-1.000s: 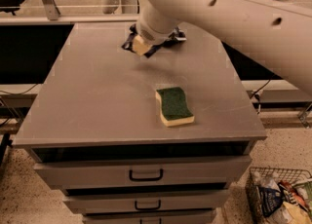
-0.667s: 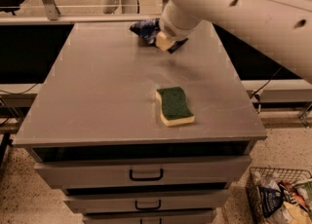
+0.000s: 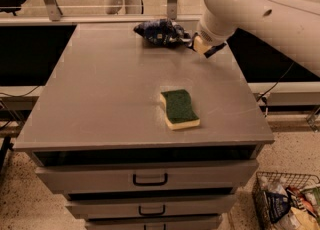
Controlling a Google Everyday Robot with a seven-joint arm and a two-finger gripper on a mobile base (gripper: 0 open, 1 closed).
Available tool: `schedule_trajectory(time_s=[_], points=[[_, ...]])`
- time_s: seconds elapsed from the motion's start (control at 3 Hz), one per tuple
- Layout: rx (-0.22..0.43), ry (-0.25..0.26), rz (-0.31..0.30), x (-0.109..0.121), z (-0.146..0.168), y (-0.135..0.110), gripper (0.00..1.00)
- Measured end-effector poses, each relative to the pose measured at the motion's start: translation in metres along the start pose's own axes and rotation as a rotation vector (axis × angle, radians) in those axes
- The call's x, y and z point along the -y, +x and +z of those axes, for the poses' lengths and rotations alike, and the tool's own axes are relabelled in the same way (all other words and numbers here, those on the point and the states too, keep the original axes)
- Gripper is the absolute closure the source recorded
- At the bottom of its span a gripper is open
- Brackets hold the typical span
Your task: Move rxbar blueberry near blue chip bag
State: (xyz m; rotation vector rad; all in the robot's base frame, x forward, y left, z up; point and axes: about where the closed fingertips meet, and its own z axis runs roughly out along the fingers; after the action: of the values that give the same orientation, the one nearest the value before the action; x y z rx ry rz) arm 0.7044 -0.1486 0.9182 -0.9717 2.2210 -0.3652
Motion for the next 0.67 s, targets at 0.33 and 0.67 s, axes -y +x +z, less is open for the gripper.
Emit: schedule_trajectory(time_s=[0.33, 0.67], points=[[-0.037, 0.019, 0.035, 0.014, 0.007, 0.024, 1.0], [-0.042, 0.004, 0.042, 0.017, 0.023, 0.03, 1.0]])
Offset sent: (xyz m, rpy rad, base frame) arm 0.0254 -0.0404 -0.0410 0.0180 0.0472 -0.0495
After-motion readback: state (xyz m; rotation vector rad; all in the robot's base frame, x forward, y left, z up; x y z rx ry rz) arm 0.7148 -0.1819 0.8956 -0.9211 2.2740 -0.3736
